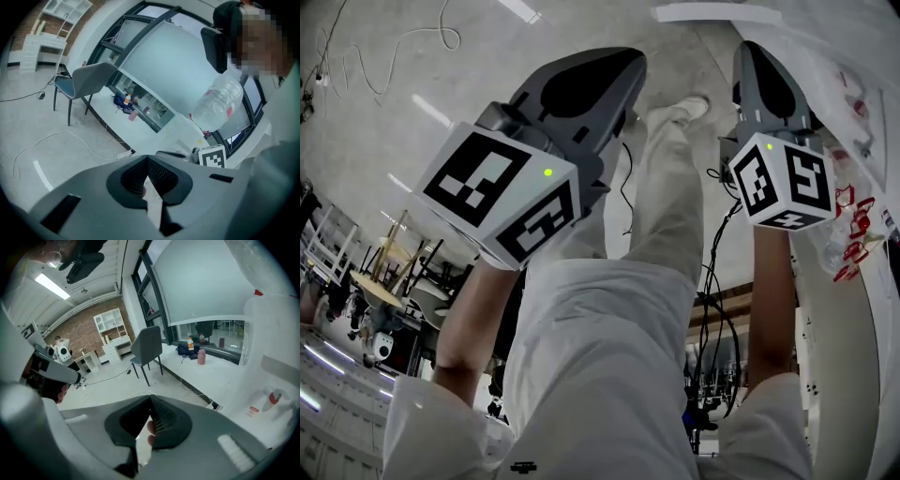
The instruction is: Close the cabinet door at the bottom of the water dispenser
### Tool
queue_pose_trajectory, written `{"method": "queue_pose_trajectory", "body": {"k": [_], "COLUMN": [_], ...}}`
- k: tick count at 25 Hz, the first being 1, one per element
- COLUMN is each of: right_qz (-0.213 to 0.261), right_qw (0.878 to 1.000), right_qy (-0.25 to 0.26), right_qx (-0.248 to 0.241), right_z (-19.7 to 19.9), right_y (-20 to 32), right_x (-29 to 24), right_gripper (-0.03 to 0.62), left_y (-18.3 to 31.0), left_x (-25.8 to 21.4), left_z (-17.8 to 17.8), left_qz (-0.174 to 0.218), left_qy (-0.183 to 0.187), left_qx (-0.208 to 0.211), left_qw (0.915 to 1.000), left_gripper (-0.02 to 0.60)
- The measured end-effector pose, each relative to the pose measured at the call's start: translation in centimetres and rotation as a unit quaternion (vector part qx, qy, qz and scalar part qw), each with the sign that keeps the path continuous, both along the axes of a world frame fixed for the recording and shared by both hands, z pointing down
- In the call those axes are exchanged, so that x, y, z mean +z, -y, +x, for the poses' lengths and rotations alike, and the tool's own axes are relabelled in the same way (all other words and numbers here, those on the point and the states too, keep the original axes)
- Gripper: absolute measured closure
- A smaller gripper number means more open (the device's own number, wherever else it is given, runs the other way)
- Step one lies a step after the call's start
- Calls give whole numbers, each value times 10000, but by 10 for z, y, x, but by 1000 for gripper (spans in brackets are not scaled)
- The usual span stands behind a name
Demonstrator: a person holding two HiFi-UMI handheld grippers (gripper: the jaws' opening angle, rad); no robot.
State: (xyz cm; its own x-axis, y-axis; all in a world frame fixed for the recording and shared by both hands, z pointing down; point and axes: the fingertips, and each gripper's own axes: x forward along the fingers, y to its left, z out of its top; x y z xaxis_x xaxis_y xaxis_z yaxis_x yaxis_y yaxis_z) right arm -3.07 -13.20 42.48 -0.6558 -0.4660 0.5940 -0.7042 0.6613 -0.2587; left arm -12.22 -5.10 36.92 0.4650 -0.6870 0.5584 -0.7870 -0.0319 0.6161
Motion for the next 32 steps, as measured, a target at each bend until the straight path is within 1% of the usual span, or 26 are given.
{"method": "queue_pose_trajectory", "body": {"k": [4, 14, 22, 32], "right_qz": [-13, -70, -159, -557], "right_qw": [10000, 9994, 9987, 9954], "right_qy": [-27, -56, -193, -205], "right_qx": [-84, -341, -448, -754], "right_z": [-9, -30, -28, -38], "right_y": [8, 16, 19, 7], "right_x": [23, 70, 108, 165], "right_gripper": [583, 583, 583, 479], "left_y": [1, -3, -2, -10], "left_x": [25, 70, 94, 121], "left_z": [-3, -14, -11, -4], "left_qz": [-141, -342, -393, -497], "left_qy": [-25, -8, -23, 44], "left_qx": [-202, -471, -510, -501], "left_qw": [9997, 9983, 9979, 9975], "left_gripper": [581, 581, 581, 581]}}
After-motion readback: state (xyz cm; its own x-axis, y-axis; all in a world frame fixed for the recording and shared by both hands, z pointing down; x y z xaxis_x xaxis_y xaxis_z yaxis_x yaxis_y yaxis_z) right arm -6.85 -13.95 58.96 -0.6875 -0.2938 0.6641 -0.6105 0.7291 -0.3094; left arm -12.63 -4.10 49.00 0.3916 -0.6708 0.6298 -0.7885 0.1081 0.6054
